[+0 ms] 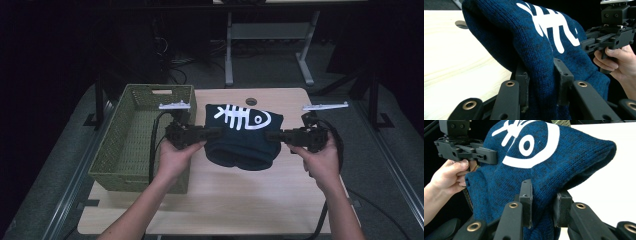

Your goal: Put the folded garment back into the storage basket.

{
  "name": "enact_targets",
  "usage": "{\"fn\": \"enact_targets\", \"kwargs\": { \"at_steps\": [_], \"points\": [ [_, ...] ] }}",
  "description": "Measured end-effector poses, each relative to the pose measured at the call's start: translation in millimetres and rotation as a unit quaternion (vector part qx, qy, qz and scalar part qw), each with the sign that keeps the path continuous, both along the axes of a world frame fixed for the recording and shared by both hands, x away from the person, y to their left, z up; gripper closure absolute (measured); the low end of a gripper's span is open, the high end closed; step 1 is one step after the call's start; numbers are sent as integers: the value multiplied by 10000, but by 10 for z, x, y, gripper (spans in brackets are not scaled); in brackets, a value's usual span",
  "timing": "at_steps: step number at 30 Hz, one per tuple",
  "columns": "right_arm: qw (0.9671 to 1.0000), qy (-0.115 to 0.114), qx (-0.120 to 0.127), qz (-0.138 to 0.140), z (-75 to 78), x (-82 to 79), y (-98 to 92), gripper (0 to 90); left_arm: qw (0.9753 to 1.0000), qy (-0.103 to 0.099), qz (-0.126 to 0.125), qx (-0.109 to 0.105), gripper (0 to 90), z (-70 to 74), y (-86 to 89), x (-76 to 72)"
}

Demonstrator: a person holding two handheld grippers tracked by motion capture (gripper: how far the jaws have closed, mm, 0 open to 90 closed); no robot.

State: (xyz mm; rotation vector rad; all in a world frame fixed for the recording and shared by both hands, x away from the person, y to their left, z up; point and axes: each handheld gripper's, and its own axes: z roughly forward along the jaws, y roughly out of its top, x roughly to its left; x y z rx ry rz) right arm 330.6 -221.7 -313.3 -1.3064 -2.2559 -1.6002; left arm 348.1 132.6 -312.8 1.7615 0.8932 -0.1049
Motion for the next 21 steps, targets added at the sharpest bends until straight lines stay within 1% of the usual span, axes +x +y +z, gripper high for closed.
{"fn": "enact_targets", "kwargs": {
  "at_steps": [2, 5, 8, 9, 10, 11, 16, 17, 21],
  "points": [
    [10000, -4, 5, 40, 15, 13, 33, 730, 10000, -19, 15, -2, 700, 17, 52, 0],
    [10000, 3, 55, 81, 39, 39, 98, 730, 10000, 19, 52, -26, 700, 43, 118, 1],
    [9999, 16, 74, 115, 47, 60, 137, 730, 10000, -2, 80, -13, 700, 55, 154, 4],
    [9999, 18, 81, 149, 53, 82, 178, 730, 10000, -8, 98, 1, 700, 64, 203, 8],
    [9999, 18, 81, 149, 53, 82, 178, 730, 10000, -8, 98, 1, 700, 64, 203, 8],
    [9998, 16, 75, 178, 57, 103, 220, 730, 9999, 3, 122, 7, 700, 66, 244, 11],
    [9997, 26, 64, 246, 68, 157, 326, 730, 9998, 30, 196, -19, 700, 77, 344, 16],
    [9996, 0, 54, 268, 69, 167, 341, 730, 9998, 1, 203, -19, 700, 79, 367, 20],
    [9994, -10, 63, 329, 90, 210, 426, 730, 9996, 40, 273, -44, 700, 98, 463, 22]
  ]
}}
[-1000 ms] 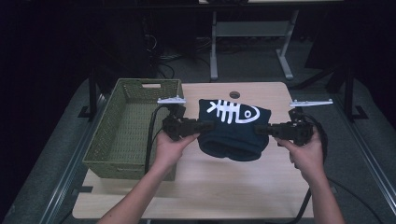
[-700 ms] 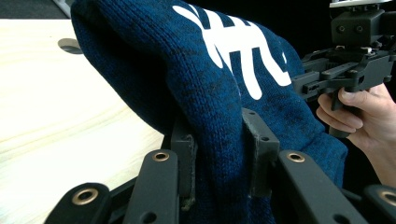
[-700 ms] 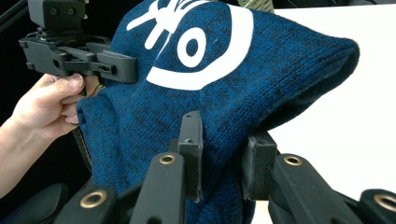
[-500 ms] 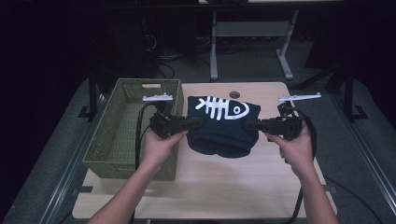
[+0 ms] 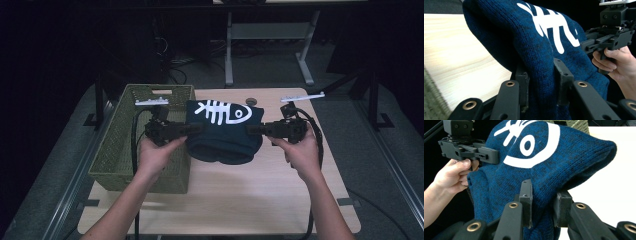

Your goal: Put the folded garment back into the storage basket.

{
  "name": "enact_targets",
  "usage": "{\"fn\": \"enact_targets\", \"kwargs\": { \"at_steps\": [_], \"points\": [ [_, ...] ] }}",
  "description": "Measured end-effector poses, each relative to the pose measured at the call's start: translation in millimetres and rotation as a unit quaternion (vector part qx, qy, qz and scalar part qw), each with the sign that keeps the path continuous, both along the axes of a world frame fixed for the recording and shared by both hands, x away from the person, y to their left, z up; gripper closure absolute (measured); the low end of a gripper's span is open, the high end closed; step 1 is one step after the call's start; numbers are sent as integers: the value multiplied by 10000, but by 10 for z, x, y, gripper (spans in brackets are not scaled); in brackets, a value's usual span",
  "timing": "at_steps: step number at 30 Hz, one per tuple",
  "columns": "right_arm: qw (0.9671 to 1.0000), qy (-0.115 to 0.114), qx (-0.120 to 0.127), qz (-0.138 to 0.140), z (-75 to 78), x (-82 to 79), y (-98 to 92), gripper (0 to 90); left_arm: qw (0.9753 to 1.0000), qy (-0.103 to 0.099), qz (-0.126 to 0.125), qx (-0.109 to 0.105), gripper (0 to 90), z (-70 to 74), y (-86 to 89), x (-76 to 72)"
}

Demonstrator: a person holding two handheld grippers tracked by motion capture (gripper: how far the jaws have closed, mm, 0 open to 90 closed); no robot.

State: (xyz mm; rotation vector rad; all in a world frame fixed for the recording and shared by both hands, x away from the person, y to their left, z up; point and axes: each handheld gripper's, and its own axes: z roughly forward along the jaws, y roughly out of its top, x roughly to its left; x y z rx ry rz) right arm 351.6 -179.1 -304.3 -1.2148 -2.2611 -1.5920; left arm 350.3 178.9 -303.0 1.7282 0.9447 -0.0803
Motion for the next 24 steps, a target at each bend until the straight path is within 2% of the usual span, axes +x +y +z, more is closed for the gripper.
{"fn": "enact_targets", "kwargs": {
  "at_steps": [24],
  "points": [
    [9995, -28, 3, 312, 53, 186, 607, 730, 9994, 38, 331, -40, 700, 66, 591, -45]
  ]
}}
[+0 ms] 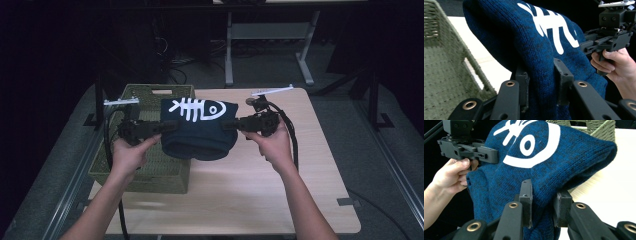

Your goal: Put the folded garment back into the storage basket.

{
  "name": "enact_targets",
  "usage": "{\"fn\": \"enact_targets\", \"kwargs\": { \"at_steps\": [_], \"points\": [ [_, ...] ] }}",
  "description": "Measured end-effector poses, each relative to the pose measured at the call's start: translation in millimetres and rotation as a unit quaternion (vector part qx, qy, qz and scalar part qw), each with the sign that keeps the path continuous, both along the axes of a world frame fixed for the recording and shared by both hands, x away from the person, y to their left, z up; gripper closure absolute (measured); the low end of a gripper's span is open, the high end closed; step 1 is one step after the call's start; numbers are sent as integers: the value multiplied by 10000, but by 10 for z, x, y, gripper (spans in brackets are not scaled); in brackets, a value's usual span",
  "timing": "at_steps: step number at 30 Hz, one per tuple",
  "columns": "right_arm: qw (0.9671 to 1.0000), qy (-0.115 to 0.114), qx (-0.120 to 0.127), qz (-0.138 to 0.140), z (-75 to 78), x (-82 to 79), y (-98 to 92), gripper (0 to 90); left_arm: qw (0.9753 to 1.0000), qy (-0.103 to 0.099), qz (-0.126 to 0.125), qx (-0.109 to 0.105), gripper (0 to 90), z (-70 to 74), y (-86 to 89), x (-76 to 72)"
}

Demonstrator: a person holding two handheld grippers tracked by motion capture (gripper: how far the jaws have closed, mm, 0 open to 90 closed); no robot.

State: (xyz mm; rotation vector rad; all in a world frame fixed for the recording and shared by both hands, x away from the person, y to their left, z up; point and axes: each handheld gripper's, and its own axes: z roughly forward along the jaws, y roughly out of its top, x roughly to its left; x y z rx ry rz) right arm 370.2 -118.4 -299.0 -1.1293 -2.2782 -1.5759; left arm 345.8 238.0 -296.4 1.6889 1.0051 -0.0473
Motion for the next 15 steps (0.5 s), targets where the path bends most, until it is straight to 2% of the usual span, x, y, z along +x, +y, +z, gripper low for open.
{"fn": "enact_targets", "kwargs": {
  "at_steps": [15],
  "points": [
    [9999, 46, -43, 158, -11, 75, 306, 729, 9998, 43, 197, 3, 701, -15, 277, -37]
  ]
}}
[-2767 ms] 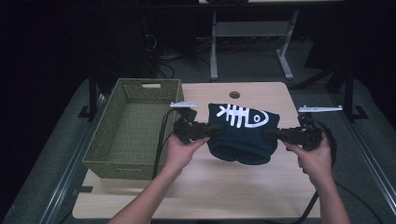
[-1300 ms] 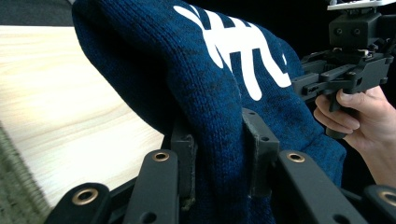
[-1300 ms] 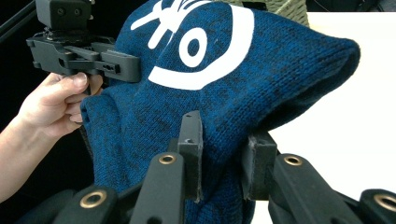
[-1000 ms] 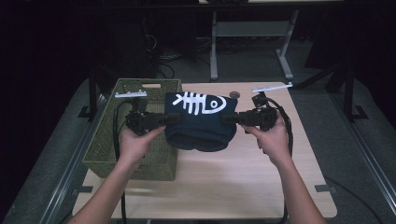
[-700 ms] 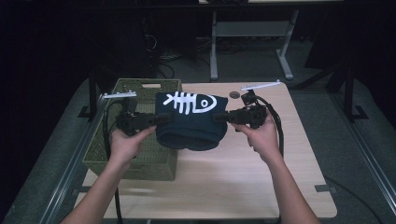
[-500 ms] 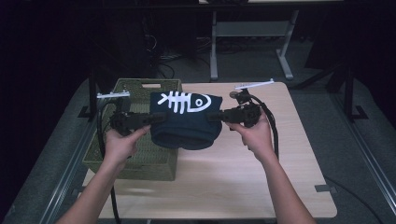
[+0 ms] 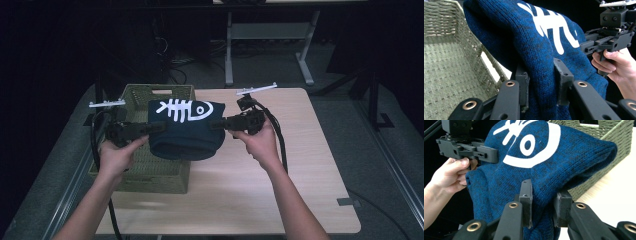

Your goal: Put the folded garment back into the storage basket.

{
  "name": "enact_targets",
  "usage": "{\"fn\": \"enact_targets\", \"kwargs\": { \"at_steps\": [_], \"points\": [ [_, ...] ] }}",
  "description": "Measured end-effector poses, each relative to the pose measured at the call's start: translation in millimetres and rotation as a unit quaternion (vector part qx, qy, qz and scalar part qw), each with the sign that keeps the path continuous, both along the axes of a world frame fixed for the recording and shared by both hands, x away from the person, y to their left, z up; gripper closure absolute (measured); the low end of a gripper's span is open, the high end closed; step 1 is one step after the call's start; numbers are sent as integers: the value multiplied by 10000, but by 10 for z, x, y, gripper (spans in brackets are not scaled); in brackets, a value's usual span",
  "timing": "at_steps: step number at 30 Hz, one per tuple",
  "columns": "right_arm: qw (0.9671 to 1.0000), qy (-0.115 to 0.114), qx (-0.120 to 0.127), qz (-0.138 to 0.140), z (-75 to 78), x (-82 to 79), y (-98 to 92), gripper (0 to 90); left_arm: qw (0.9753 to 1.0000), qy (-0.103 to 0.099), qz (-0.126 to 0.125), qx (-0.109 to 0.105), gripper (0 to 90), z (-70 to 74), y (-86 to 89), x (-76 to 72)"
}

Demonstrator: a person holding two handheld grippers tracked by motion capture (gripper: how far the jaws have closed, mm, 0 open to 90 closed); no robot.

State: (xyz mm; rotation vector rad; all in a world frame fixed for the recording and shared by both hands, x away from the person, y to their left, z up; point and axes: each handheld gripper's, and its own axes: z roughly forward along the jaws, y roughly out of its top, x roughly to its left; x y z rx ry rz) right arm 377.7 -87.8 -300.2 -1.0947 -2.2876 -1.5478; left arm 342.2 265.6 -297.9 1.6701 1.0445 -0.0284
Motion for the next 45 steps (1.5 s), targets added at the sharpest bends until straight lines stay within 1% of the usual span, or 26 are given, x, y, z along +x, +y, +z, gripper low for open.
{"fn": "enact_targets", "kwargs": {
  "at_steps": [6, 16, 24, 30, 33, 38, 41, 45],
  "points": [
    [10000, -10, -17, 56, 10, 16, 98, 729, 10000, 0, 30, 51, 701, 16, 92, -9],
    [9999, 12, -79, 97, 6, 41, 261, 729, 9999, 50, 135, 20, 701, -15, 235, -33],
    [9999, 33, -104, 130, -18, 87, 409, 729, 9997, 96, 238, 46, 700, -38, 366, -40],
    [9998, 22, -139, 140, -41, 99, 539, 729, 9992, 154, 373, 30, 700, -71, 475, -52],
    [9997, 65, -155, 161, -63, 111, 613, 729, 9989, 193, 432, 53, 700, -95, 550, -48],
    [9996, 67, -179, 214, -102, 142, 766, 728, 9980, 254, 578, 51, 700, -122, 674, -45],
    [9996, 87, -156, 217, -125, 165, 837, 728, 9973, 291, 679, 31, 700, -140, 744, -45],
    [9996, 140, -137, 208, -172, 205, 938, 727, 9966, 313, 757, 55, 700, -165, 829, -44]
  ]
}}
